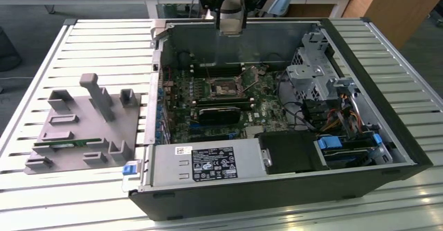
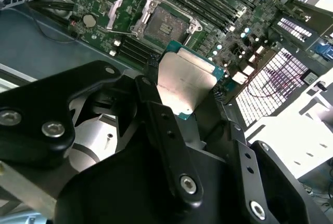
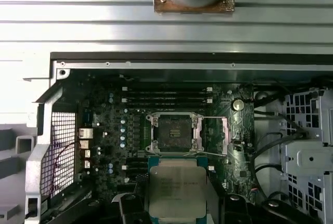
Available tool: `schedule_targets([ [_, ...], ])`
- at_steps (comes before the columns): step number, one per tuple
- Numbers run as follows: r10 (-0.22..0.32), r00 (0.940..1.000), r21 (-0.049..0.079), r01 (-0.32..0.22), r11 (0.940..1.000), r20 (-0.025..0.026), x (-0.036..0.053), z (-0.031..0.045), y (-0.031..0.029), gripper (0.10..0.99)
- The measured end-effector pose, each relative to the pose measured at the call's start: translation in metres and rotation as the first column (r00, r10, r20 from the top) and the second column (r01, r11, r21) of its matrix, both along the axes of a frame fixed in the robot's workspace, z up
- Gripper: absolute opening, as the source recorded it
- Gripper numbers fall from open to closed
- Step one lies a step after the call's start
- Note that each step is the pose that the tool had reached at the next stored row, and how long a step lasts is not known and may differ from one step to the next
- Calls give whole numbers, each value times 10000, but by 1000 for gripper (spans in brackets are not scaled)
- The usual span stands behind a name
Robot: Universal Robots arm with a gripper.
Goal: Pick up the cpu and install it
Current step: 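Place the cpu into insertion slot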
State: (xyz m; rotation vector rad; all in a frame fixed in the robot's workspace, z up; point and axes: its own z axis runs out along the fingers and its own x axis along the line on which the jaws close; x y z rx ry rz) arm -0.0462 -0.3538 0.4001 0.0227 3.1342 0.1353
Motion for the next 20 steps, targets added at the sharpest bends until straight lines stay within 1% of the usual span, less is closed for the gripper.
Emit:
schedule_targets([
  [2, -129, 9999, 0, 129, 9999, 1, 1, 0, 0, 529],
  [4, -438, 9990, 0, 438, 9990, 0, 1, -1, 0, 529],
  [8, -1114, 9938, -1, 1114, 9938, 0, 1, -4, 0, 529],
  [15, -2126, 9771, 0, 2126, 9771, 0, 0, -9, 0, 529],
  [20, -2660, 9640, 0, 2660, 9640, 0, 0, -10, 0, 529],
])
